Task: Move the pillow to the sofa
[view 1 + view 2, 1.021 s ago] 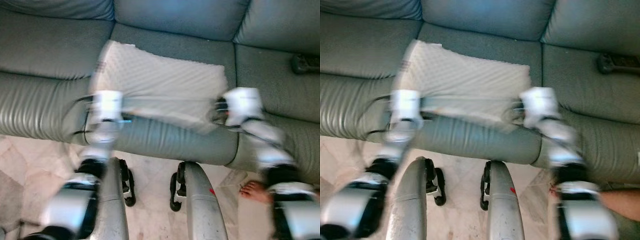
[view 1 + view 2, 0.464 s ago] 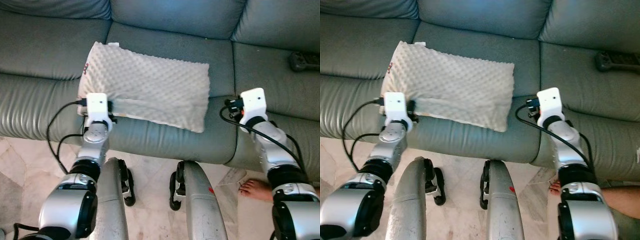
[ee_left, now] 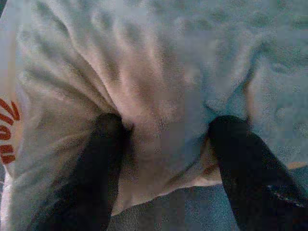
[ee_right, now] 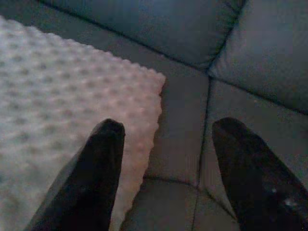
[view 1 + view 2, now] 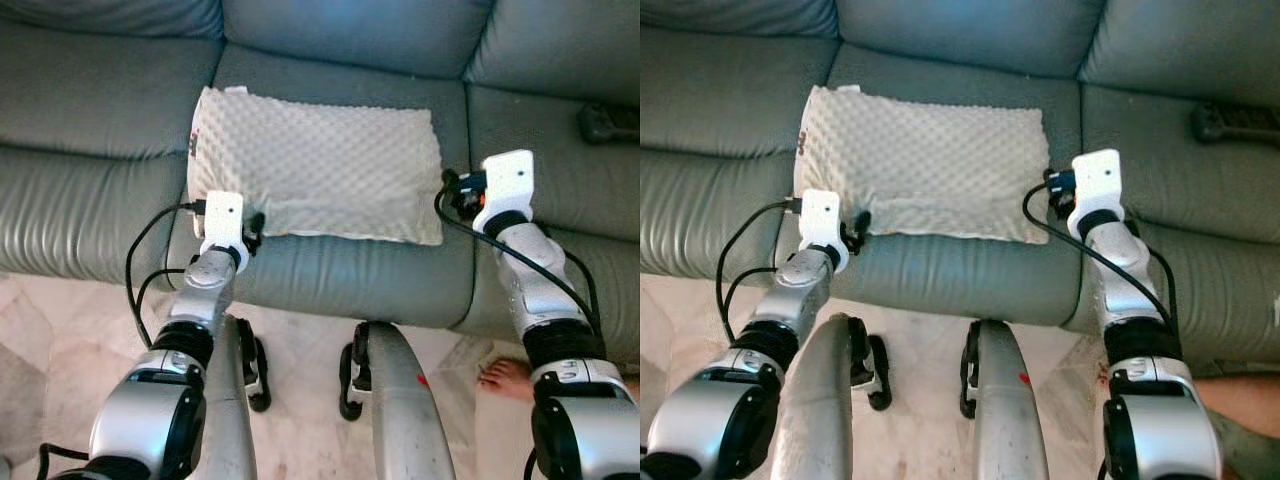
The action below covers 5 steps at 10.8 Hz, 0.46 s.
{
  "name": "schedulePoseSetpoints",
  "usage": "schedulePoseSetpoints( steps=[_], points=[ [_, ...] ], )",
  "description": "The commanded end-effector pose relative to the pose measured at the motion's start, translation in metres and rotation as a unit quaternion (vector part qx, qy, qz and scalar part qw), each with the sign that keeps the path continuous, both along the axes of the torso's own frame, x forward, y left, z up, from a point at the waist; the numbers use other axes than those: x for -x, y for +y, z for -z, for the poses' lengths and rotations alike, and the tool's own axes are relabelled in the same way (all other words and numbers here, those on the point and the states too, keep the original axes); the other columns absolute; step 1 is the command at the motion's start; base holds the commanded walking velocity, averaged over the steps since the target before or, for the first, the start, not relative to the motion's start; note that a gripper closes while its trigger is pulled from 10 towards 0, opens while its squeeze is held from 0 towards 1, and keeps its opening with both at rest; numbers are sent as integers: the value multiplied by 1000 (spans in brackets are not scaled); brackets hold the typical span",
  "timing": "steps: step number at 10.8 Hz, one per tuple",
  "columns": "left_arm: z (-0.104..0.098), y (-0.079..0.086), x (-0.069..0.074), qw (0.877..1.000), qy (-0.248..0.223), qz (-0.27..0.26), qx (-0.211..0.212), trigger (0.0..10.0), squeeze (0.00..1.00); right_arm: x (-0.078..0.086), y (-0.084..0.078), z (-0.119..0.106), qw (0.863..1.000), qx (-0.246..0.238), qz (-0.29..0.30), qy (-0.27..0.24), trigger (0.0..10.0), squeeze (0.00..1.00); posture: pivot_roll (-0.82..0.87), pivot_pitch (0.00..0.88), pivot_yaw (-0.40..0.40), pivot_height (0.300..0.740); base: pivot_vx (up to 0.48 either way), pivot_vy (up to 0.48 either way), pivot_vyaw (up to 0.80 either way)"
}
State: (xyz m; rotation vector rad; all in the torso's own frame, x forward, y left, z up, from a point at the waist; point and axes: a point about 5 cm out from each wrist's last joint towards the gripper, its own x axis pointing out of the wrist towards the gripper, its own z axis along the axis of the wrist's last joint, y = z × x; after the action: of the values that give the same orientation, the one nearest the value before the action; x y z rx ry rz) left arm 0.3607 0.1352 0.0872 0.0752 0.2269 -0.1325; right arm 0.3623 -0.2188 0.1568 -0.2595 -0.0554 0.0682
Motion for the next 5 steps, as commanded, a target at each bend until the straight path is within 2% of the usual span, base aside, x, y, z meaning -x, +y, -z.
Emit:
schedulePoseSetpoints(
  steps=[1,2,3,5],
  points=[
    [20,-2,11,999,44,11,2,10000,1000,4,-9,6,1000,-3,14,9,10000,1000,-71,417,-49,637,0,0,0],
    [19,-1,11,999,43,27,9,10000,1000,5,-11,8,1000,-5,20,13,10000,1000,-70,418,-51,637,0,0,0],
    [17,1,10,999,38,37,0,10000,1000,6,-10,8,1000,-7,22,12,10000,1000,-73,417,-53,637,0,0,0],
    [0,5,2,998,-16,54,-17,10000,1000,9,-6,9,1000,-16,24,-2,10000,1000,-74,391,-54,637,0,0,0]
  ],
)
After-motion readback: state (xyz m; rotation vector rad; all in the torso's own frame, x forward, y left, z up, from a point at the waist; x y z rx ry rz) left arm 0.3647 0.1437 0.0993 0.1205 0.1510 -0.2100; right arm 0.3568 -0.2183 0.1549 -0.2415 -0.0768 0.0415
